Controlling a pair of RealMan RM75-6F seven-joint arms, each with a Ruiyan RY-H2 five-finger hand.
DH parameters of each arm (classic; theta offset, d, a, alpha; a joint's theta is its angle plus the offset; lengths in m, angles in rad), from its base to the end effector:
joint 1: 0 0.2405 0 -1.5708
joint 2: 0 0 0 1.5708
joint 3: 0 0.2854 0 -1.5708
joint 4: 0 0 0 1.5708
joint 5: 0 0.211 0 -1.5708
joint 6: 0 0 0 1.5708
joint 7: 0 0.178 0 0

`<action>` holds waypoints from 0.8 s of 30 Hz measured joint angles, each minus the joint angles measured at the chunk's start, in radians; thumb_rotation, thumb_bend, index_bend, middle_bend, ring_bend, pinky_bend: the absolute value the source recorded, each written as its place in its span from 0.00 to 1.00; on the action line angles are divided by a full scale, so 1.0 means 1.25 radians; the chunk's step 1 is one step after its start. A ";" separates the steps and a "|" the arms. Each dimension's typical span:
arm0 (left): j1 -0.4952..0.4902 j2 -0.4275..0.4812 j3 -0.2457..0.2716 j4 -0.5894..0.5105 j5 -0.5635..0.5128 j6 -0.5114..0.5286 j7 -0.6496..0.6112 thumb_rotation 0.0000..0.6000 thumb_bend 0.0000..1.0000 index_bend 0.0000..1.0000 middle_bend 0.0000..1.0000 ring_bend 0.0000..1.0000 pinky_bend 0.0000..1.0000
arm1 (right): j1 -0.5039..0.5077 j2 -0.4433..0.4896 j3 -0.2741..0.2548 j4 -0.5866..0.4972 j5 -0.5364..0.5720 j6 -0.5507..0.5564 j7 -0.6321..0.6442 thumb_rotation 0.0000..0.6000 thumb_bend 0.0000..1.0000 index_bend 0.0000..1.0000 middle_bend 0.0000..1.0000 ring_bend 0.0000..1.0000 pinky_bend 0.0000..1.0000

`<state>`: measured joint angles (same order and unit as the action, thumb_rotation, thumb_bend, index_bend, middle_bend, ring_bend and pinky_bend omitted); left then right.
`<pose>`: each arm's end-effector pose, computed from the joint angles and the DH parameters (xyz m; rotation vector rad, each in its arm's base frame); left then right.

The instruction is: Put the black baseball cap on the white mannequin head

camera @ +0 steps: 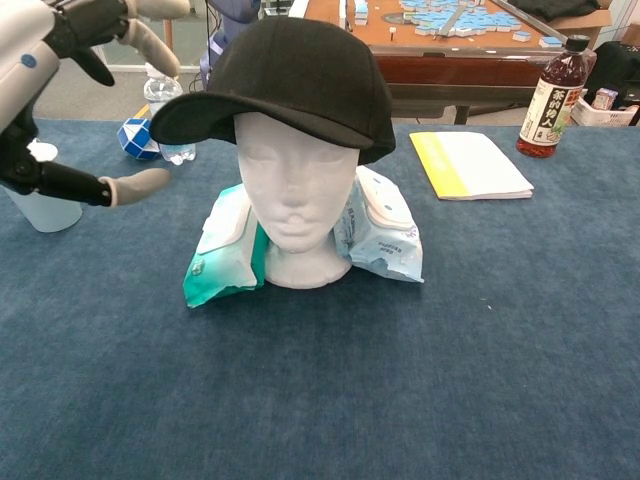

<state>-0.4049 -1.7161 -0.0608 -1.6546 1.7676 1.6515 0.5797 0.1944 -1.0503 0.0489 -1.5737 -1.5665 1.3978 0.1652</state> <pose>-0.1159 0.2514 0.0264 -1.4799 -0.4870 -1.4535 -0.3205 -0.2536 0.1805 1.5239 -0.9199 0.9972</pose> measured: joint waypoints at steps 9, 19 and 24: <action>0.063 0.110 0.013 -0.056 -0.039 0.005 0.045 1.00 0.17 0.18 0.29 0.13 0.29 | 0.002 -0.006 0.000 -0.004 0.004 -0.005 -0.023 1.00 0.02 0.28 0.37 0.29 0.46; 0.135 0.233 -0.004 -0.039 -0.134 0.034 -0.061 1.00 0.17 0.38 0.40 0.23 0.32 | 0.006 -0.019 0.000 -0.013 0.014 -0.019 -0.070 1.00 0.02 0.28 0.37 0.29 0.46; 0.167 0.265 -0.002 0.038 -0.145 0.050 -0.108 1.00 0.17 0.52 0.49 0.30 0.38 | 0.011 -0.025 0.000 -0.016 0.022 -0.033 -0.093 1.00 0.02 0.28 0.37 0.29 0.46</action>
<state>-0.1956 -1.3853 -0.0627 -1.6072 1.5867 1.7140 0.4442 0.2082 -1.0816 0.0487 -1.5941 -1.5393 1.3566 0.0488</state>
